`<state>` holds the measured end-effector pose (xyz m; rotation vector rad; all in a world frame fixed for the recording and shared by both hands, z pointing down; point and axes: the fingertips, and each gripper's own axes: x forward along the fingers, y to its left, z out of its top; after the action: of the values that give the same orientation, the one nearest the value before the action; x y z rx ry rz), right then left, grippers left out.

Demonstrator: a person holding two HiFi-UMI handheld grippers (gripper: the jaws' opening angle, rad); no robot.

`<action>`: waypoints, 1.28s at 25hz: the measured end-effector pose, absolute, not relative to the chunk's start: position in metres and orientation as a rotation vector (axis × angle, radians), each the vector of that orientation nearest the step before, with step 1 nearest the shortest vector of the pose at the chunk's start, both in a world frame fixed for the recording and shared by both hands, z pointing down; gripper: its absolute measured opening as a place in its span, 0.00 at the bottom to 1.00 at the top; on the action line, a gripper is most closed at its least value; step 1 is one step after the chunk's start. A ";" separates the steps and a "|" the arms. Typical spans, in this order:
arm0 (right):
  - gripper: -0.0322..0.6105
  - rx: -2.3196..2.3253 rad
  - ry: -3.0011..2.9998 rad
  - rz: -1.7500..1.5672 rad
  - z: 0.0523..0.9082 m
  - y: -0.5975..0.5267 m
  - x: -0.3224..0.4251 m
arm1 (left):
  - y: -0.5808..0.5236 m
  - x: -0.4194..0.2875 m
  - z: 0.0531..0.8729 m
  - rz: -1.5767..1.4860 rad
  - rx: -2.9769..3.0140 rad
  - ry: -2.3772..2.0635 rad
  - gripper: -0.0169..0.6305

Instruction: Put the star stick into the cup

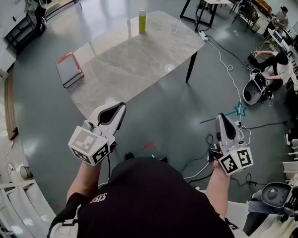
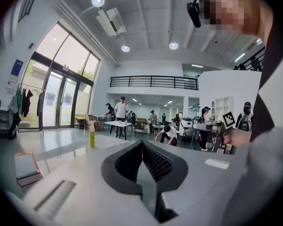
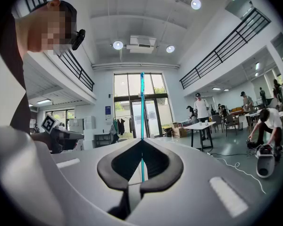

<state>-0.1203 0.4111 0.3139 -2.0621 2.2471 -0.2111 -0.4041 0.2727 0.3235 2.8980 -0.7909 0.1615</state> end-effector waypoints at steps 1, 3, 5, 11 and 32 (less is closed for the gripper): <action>0.07 -2.059 2.249 -0.212 0.315 0.412 -0.119 | 0.273 -0.403 0.324 0.163 2.898 -0.791 0.03; 0.07 -2.054 2.250 -0.213 0.316 0.413 -0.117 | 0.275 -0.399 0.326 0.168 2.896 -0.791 0.03; 0.07 -2.053 2.248 -0.213 0.317 0.415 -0.114 | 0.276 -0.396 0.327 0.173 2.895 -0.789 0.03; 0.07 -2.034 2.239 -0.208 0.315 0.430 -0.095 | 0.286 -0.375 0.323 0.170 2.905 -0.793 0.03; 0.08 -2.044 2.215 -0.288 0.327 0.474 -0.006 | 0.296 -0.284 0.339 0.154 2.851 -0.777 0.03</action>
<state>-0.0060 0.4743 0.3271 -2.0441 2.2148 -0.2878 -0.2843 0.2965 0.3385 2.8510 -0.7771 0.1537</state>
